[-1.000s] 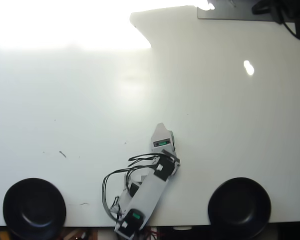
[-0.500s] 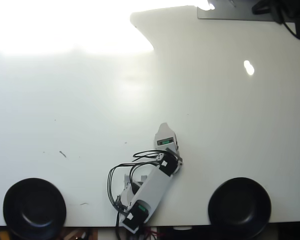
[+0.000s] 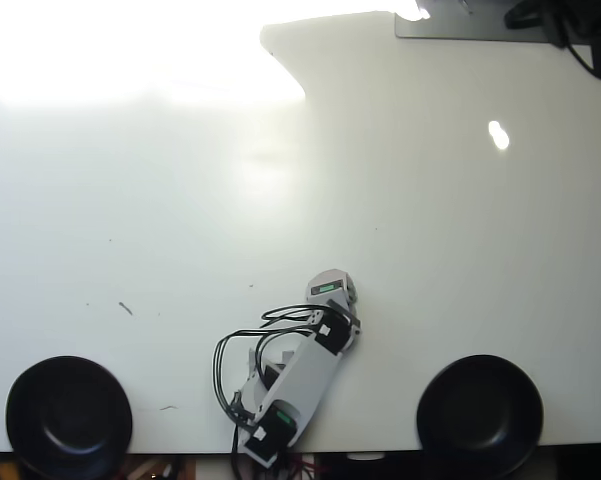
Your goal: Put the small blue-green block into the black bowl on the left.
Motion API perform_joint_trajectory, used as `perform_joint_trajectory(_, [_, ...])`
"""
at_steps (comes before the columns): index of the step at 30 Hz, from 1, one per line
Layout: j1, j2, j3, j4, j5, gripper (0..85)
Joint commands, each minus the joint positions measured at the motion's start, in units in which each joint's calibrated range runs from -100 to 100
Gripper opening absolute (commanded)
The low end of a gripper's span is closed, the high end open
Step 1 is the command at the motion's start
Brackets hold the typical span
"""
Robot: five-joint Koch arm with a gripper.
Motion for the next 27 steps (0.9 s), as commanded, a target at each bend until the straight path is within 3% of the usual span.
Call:
perform_joint_trajectory(1, [0.2, -2.2, 0.9, 1.3, 0.0, 3.5])
perform_joint_trajectory(5, [2.7, -7.2, 0.4, 0.8, 1.0, 3.4])
perform_joint_trajectory(19, [23.6, -22.1, 7.0, -2.4, 13.7, 3.5])
perform_joint_trajectory(27, [34.7, -22.8, 15.1, -4.7, 18.3, 3.5])
